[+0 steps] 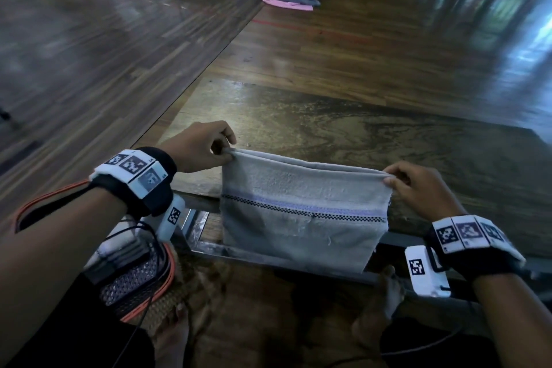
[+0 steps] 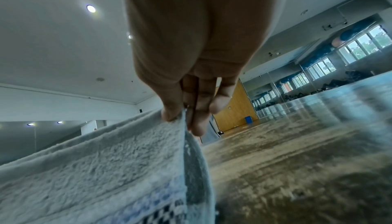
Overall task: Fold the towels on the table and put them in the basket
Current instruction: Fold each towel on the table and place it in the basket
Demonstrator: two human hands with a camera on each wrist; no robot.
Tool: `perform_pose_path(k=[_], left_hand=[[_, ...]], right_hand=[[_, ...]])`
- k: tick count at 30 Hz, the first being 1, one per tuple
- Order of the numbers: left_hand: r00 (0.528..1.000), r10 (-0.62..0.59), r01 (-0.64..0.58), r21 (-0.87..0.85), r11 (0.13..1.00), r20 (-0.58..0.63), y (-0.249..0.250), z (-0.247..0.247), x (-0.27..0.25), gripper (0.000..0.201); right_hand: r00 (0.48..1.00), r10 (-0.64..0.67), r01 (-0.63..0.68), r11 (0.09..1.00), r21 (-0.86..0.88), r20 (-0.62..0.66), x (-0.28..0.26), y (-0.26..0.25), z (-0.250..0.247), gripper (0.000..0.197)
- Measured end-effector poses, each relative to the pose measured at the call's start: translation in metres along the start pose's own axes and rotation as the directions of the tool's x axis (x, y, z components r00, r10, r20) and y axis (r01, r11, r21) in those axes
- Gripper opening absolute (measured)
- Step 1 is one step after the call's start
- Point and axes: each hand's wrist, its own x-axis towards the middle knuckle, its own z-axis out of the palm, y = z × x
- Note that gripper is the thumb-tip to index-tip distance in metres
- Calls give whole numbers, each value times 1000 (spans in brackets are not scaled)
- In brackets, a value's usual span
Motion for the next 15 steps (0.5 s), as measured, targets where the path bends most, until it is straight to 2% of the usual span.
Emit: perform_pose_path(k=[3,7,12,15], left_hand=[[999,17,-20,-60,998,-49,-1,-11,-14,15],[997,-3,-5,-113,994,-74,1,-17,-38,7],[997,-9,-8,-204,979,-82,12,-8,-65,6],[999,-45,43,-237,970,-1,17,-4,-81,11]], right_hand=[[996,-54,56,998,21,-77,-10,-9,-10,10],[990,-79,94,988,124,-116,-30,-16,-16,16],[996,-80,88,976,200,-46,-59,-15,-17,22],[999,-36,38,969,244,-14,-71,-13,-17,23]])
